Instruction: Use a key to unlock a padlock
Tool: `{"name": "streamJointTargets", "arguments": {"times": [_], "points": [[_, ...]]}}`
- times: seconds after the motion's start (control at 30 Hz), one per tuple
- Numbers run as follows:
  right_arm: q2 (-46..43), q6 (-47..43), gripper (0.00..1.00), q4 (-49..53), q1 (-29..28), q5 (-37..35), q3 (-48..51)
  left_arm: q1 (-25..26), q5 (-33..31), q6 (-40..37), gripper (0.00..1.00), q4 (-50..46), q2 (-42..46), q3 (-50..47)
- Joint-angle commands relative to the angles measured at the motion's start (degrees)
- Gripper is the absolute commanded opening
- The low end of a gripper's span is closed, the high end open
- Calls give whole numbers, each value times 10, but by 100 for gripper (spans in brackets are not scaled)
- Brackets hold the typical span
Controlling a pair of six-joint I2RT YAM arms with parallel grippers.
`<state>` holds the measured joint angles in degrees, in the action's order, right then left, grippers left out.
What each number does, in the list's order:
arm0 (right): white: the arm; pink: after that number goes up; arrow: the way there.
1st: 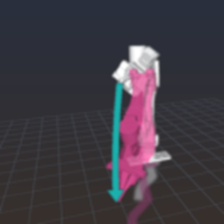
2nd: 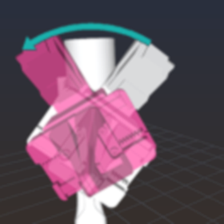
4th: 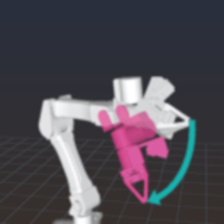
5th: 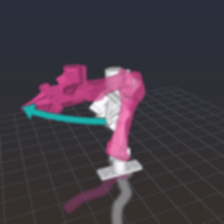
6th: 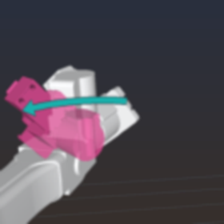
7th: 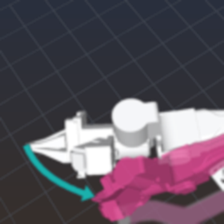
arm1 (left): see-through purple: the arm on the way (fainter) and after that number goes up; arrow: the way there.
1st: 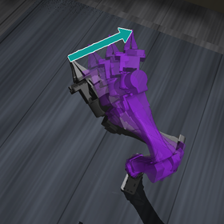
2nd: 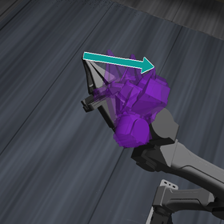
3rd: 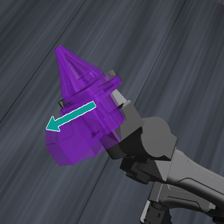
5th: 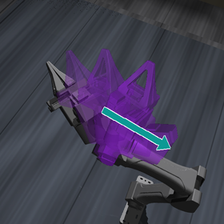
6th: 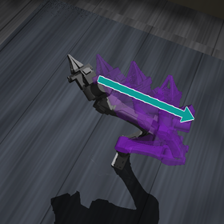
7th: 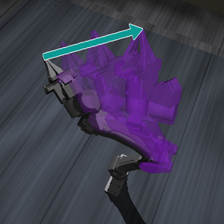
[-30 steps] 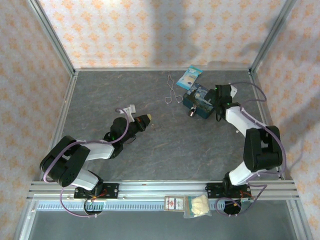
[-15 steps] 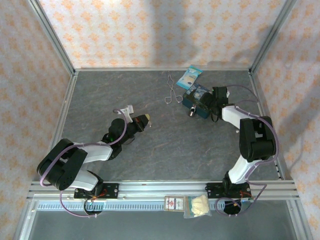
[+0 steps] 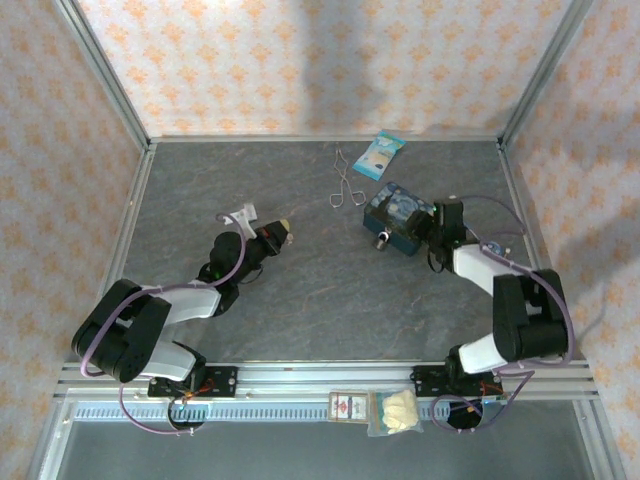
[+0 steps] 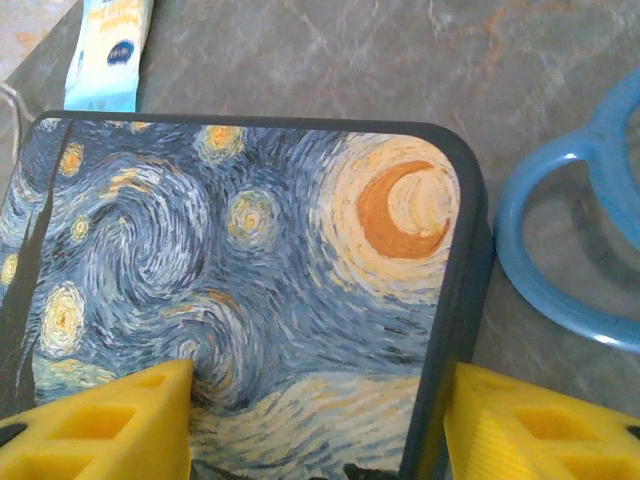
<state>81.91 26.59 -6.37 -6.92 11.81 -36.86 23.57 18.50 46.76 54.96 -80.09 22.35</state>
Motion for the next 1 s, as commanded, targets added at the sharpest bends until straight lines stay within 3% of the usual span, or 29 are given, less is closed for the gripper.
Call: {"name": "streamJointTargets", "arguments": {"times": [0.0, 0.17, 0.37, 0.77, 0.97], "points": [[-22, -17, 59, 115, -22, 32, 66, -4, -10, -21, 0, -2, 14, 24], [-48, -59, 55, 135, -98, 52, 66, -28, -6, 0, 0, 22, 12, 23], [-5, -120, 52, 126, -148, 94, 17, -76, 22, 31, 0, 57, 24, 4], [251, -259, 51, 158, -213, 153, -254, -82, -19, -50, 0, -69, 155, -15], [343, -265, 51, 163, -240, 177, -388, -82, -37, -76, 0, -132, 216, -21]]}}
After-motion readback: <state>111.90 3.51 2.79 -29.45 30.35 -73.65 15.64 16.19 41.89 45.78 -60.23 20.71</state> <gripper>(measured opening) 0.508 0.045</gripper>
